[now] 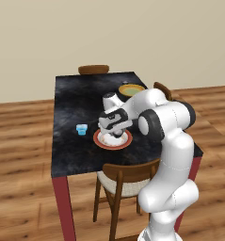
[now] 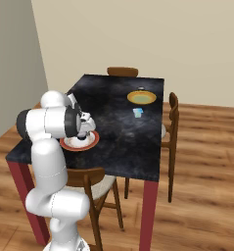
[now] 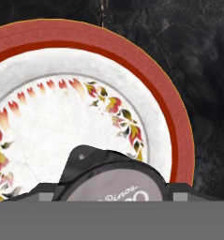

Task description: Place two yogurt containers on each plate.

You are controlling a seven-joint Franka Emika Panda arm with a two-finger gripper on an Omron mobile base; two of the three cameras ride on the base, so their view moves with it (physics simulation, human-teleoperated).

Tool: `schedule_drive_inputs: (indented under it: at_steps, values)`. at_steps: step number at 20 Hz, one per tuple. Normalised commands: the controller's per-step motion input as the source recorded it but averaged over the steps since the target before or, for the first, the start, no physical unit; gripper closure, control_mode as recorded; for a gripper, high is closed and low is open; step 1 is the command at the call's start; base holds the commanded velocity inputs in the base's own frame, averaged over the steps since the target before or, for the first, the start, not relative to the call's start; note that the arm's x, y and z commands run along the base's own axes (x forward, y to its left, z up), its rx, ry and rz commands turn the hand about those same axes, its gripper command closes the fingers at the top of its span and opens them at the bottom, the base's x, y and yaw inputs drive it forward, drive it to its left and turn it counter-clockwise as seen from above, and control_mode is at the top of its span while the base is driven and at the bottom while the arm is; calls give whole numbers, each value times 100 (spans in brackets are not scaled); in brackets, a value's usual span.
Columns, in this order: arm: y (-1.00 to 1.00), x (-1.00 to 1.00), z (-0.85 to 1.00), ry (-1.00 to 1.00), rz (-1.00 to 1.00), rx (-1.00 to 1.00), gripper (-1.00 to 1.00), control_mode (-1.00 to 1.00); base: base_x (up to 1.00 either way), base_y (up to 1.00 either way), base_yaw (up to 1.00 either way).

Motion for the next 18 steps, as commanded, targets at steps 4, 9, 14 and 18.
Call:
schedule_drive_inputs:
  at_steps: [4, 9, 14, 18]
  values:
    - [0, 0, -10, 0, 0, 1, 100, -100, 0, 0, 0]
    - [-1, 0, -16, 0, -1, 0, 100, -100, 0, 0, 0]
    - [0, 0, -11, 0, 0, 0, -100, -100, 0, 0, 0]
    - [0, 1, -6, 0, 0, 0, -100, -100, 0, 0, 0]
